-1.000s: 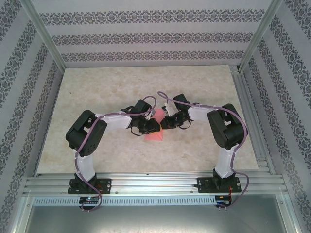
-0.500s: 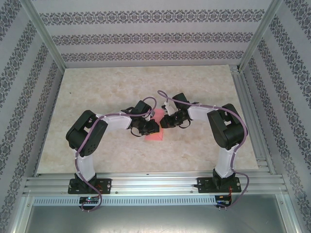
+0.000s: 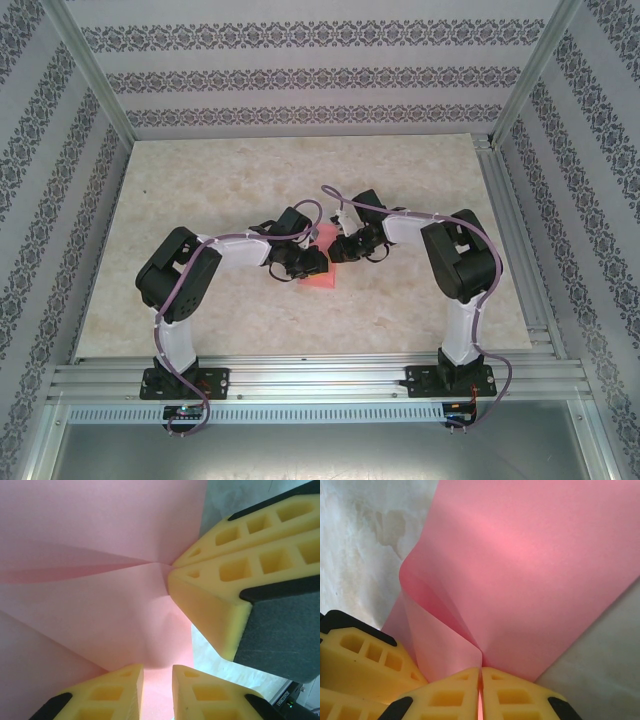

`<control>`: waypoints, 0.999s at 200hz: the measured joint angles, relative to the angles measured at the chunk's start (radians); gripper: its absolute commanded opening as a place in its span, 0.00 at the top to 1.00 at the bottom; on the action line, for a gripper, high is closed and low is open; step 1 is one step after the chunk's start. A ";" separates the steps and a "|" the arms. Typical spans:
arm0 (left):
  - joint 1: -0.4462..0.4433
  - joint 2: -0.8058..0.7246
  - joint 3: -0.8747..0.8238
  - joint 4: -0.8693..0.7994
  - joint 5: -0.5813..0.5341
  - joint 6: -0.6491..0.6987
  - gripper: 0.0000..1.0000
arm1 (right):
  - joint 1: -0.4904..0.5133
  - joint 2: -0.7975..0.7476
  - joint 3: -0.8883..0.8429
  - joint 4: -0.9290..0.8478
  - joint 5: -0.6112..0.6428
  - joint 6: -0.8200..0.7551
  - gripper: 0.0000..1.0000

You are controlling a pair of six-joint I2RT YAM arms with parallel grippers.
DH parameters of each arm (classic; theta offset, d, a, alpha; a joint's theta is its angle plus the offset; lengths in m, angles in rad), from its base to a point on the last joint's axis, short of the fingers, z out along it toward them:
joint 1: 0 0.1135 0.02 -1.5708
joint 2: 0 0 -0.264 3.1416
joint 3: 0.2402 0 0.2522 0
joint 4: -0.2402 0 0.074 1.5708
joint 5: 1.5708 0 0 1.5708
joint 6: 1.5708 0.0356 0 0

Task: Fold a paper plane with a square sheet of paper (pick it up from the middle)
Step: Fold the triangle a second time at the center of the table.

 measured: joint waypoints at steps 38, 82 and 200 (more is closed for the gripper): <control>0.000 -0.009 0.000 0.000 0.001 0.001 0.74 | 0.000 0.003 0.005 -0.008 0.003 -0.002 0.91; 0.000 -0.058 -0.005 0.028 0.017 -0.002 0.81 | 0.000 0.004 0.006 -0.010 0.004 -0.005 0.93; -0.020 -0.042 -0.111 0.174 0.089 -0.050 0.86 | 0.002 0.010 0.019 -0.025 0.011 -0.005 0.93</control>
